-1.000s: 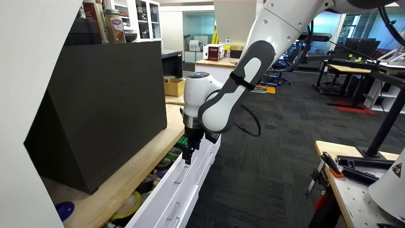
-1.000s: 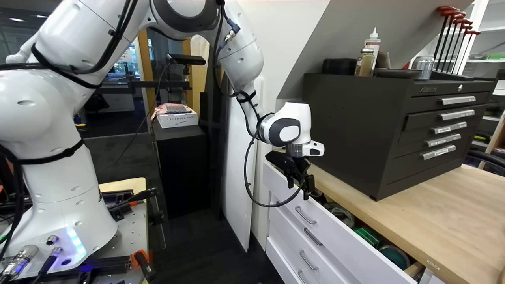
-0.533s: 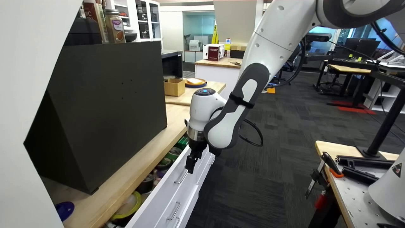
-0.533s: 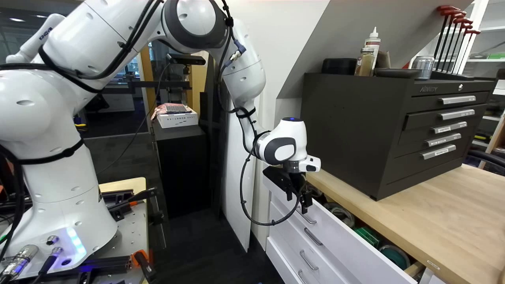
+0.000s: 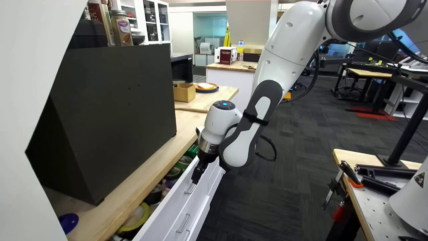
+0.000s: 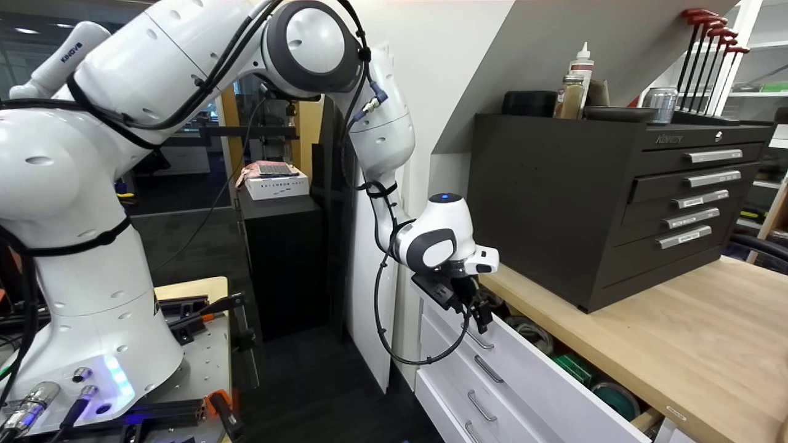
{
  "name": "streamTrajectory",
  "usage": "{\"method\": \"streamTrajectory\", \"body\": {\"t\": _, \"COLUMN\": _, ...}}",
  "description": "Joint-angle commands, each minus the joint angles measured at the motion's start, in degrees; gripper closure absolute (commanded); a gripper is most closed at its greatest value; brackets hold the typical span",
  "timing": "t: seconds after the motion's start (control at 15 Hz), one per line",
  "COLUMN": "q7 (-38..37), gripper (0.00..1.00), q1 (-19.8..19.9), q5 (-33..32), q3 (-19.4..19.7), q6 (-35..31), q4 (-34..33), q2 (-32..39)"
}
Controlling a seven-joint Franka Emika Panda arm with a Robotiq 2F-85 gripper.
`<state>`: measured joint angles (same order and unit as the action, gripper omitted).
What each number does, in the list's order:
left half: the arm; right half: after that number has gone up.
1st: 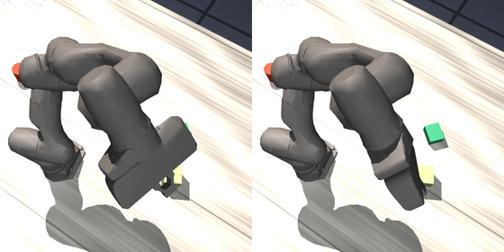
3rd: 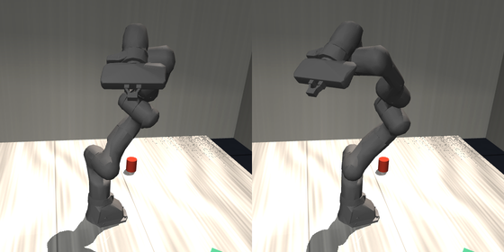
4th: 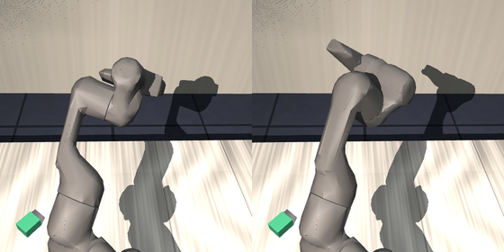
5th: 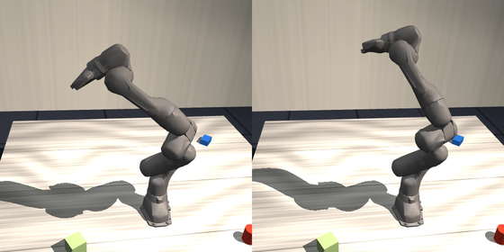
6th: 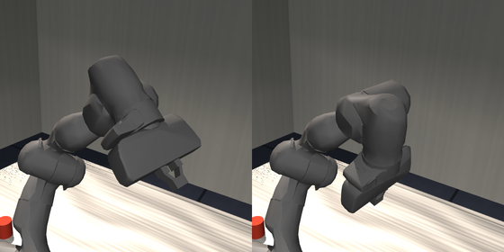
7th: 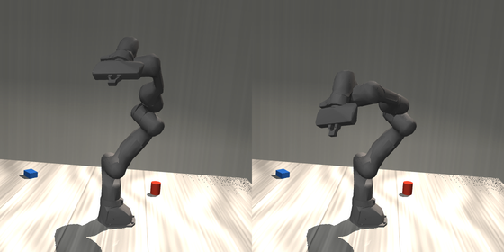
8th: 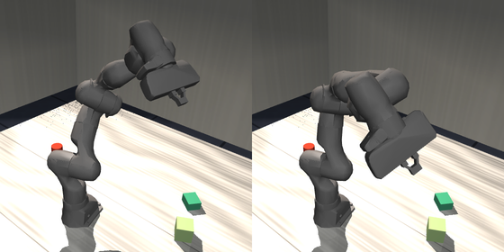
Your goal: Close the first top drawer
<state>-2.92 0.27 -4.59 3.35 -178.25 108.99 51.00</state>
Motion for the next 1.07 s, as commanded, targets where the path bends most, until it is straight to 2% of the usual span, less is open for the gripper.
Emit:
{"method": "streamTrajectory", "body": {"t": 0.0, "q7": 1.0, "gripper": 0.0, "q1": 1.1, "q5": 1.8, "q3": -1.0, "q6": -2.3, "q4": -2.4, "q2": 2.6}}
{"method": "streamTrajectory", "body": {"t": 1.0, "q7": 2.6, "gripper": 0.0, "q1": 2.7, "q5": 2.2, "q3": -3.1, "q6": -0.8, "q4": -14.9, "q2": 11.0}}
